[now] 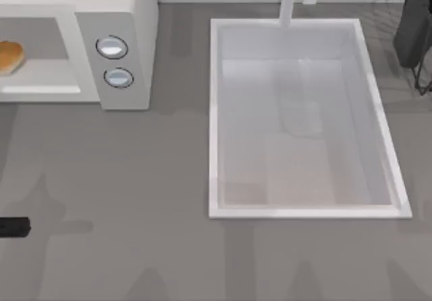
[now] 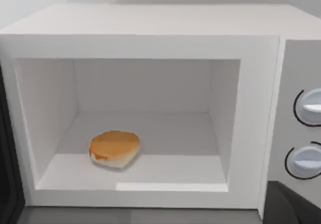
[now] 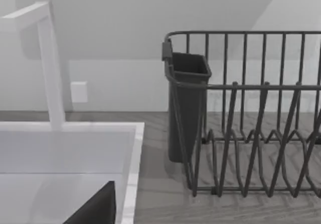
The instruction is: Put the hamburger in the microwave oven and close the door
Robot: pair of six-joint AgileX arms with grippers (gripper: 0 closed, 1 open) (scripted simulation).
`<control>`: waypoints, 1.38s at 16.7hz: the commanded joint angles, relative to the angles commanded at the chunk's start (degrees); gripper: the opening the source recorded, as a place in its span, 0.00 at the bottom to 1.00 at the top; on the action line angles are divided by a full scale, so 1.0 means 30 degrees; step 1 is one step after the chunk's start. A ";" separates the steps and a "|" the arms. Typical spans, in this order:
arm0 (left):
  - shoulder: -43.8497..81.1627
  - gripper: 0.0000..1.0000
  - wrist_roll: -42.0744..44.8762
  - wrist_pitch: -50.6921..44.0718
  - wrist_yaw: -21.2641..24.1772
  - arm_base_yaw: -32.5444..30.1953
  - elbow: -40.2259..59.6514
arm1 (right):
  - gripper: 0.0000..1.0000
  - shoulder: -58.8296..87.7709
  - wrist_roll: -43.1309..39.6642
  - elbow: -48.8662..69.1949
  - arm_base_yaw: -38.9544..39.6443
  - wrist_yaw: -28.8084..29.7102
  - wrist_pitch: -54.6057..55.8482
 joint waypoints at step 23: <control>-0.1222 0.00 -0.0008 -0.2251 0.3011 0.2957 0.1057 | 1.00 0.0000 0.0000 0.0000 0.0000 0.0000 0.0000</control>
